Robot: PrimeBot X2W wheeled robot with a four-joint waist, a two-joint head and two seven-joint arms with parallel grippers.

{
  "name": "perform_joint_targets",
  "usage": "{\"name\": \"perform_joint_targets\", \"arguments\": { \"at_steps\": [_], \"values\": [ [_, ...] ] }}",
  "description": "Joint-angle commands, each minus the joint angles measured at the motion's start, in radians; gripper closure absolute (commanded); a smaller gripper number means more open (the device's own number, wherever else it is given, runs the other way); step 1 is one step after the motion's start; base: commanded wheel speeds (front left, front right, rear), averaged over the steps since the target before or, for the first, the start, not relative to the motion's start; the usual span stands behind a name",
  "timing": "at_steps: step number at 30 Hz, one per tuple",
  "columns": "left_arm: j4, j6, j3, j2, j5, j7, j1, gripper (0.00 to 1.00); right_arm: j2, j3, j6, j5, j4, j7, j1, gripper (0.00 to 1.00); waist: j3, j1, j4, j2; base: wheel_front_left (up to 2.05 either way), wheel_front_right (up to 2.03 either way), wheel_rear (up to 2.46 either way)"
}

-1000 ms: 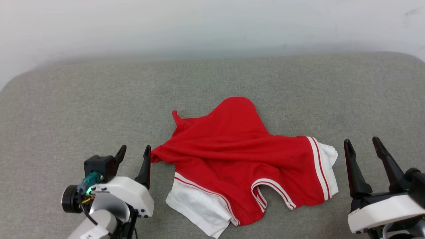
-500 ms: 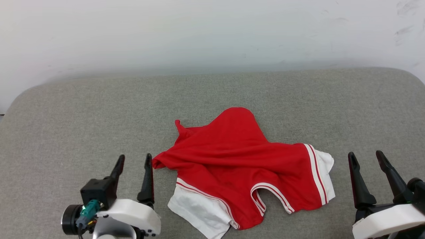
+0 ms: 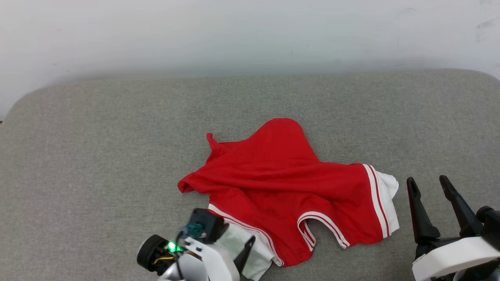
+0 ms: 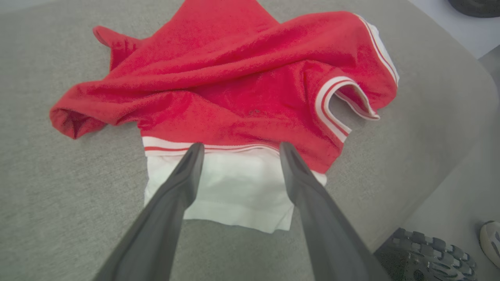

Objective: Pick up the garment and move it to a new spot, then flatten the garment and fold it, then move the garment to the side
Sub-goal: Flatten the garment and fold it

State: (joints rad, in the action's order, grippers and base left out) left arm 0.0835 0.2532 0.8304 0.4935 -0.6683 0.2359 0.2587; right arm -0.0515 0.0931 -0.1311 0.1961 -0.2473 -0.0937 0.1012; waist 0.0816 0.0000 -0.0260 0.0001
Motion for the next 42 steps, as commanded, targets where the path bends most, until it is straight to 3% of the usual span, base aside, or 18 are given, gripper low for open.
{"name": "perform_joint_targets", "arguments": {
  "at_steps": [1, 11, 21, 22, 24, 32, 42],
  "values": [
    [-0.012, -0.02, 0.024, -0.003, -0.007, 0.04, 0.021, 0.0, 0.002, -0.002, 0.001, 0.006, 0.007, 0.004, -0.016, 0.0, 0.01, 0.0, -0.006, -0.0001, 0.0, 0.0, 0.0],
    [-0.134, -0.151, 0.184, -0.029, 0.039, 0.219, 0.121, 0.0, 0.002, -0.015, 0.001, 0.02, 0.036, 0.025, -0.05, 0.0, 0.067, 0.0, -0.025, -0.0001, 0.0, 0.0, 0.0],
    [-0.384, -0.224, 0.275, -0.089, 0.033, 0.351, 0.164, 0.0, 0.002, -0.026, 0.001, 0.026, 0.062, 0.042, -0.082, 0.0, 0.109, 0.0, -0.049, -0.0001, 0.0, 0.0, 0.0],
    [-0.403, -0.229, 0.283, -0.093, 0.03, 0.366, 0.163, 0.08, 0.002, -0.025, 0.001, 0.026, 0.064, 0.042, -0.082, 0.0, 0.109, 0.0, -0.051, -0.0001, 0.0, 0.0, 0.0],
    [-0.418, -0.234, 0.281, -0.105, 0.03, 0.35, 0.169, 1.0, 0.002, -0.021, 0.001, 0.028, 0.069, 0.043, -0.081, 0.0, 0.109, 0.0, -0.051, -0.0001, 0.0, 0.0, 0.0],
    [-0.375, -0.186, 0.216, -0.08, 0.057, 0.22, 0.193, 1.0, 0.002, 0.016, 0.001, 0.035, 0.081, 0.042, -0.067, 0.0, 0.076, 0.0, -0.016, -0.0001, 0.0, 0.0, 0.0],
    [-0.21, -0.027, 0.038, -0.021, 0.002, 0.001, 0.1, 1.0, 0.0, 0.112, 0.001, 0.089, 0.137, -0.001, -0.041, 0.0, 0.014, 0.0, 0.025, -0.0001, 0.0, 0.0, 0.0]
  ]
}}
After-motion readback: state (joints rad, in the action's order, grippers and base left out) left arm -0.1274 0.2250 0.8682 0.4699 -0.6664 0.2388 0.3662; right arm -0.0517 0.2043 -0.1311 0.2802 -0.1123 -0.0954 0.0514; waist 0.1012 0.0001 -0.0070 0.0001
